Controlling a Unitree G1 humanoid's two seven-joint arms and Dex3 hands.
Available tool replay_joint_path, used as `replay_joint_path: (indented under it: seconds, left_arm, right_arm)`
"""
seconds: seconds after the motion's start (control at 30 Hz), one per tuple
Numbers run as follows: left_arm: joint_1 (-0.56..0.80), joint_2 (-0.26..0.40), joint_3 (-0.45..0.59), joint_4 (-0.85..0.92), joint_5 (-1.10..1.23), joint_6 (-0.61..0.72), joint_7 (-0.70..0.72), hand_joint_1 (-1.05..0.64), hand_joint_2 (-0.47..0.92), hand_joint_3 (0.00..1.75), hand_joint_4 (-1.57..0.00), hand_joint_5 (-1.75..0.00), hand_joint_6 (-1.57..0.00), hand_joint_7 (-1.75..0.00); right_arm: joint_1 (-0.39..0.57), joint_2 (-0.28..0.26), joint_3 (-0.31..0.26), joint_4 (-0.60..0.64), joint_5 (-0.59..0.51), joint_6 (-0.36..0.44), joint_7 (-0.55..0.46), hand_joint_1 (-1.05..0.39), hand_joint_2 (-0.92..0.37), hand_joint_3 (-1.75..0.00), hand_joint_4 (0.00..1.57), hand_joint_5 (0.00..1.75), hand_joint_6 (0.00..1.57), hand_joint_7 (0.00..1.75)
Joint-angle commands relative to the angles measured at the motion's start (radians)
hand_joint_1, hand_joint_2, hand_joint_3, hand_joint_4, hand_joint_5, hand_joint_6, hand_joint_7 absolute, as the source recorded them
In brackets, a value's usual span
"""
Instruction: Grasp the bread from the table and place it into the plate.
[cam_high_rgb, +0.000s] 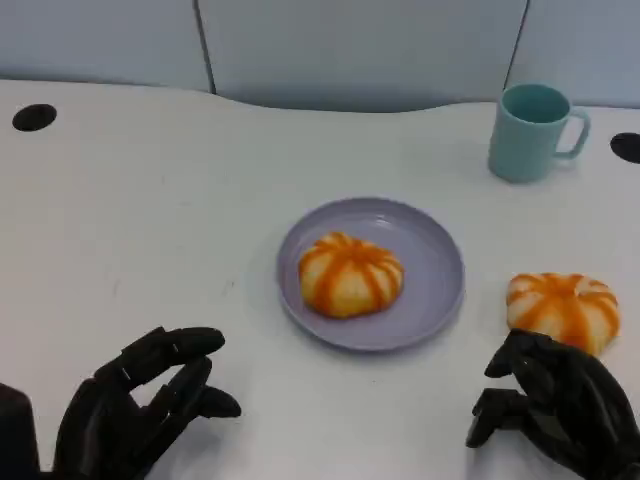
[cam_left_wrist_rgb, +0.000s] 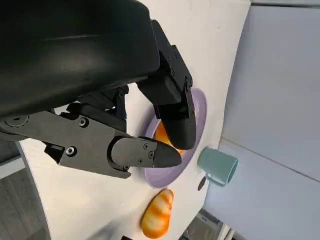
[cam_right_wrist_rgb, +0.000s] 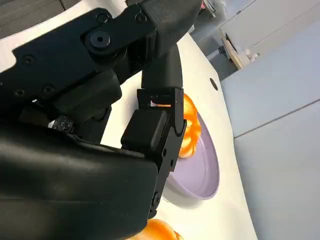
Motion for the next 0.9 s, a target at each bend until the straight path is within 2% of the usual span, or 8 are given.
replay_joint_path:
  seconds: [0.03, 0.3, 0.73, 0.9]
  left_arm:
    - [-0.021, 0.011, 0.018, 0.051, 0.011, -0.050, -0.024, -0.45, 0.92, 0.24, -0.67, -1.44, -0.68, -0.95]
    - [-0.049, 0.010, 0.025, 0.109, 0.004, -0.052, -0.038, -0.44, 0.92, 0.23, -0.66, -1.45, -0.68, -0.95]
    - [-0.056, -0.017, 0.016, 0.113, 0.029, -0.051, -0.001, -0.44, 0.92, 0.20, -0.66, -1.44, -0.68, -0.96]
    - [-0.061, -0.022, 0.023, 0.120, 0.043, -0.070, -0.007, -0.43, 0.92, 0.22, -0.65, -1.44, -0.68, -0.95]
  right_arm:
    - [0.016, -0.016, -0.005, -0.031, 0.006, 0.023, -0.019, -0.89, -0.77, 0.00, 1.42, 0.86, 1.21, 0.89]
    - [0.007, -0.020, -0.016, -0.002, 0.013, 0.009, 0.001, -0.91, -0.77, 0.00, 1.42, 0.86, 1.20, 0.89]
    - [-0.014, -0.051, -0.021, 0.065, -0.001, -0.046, 0.037, -0.86, -0.79, -0.01, 1.40, 0.85, 1.16, 0.91]
    - [-0.019, -0.052, -0.023, 0.073, 0.003, -0.044, 0.031, -0.86, -0.79, -0.01, 1.41, 0.85, 1.18, 0.91]
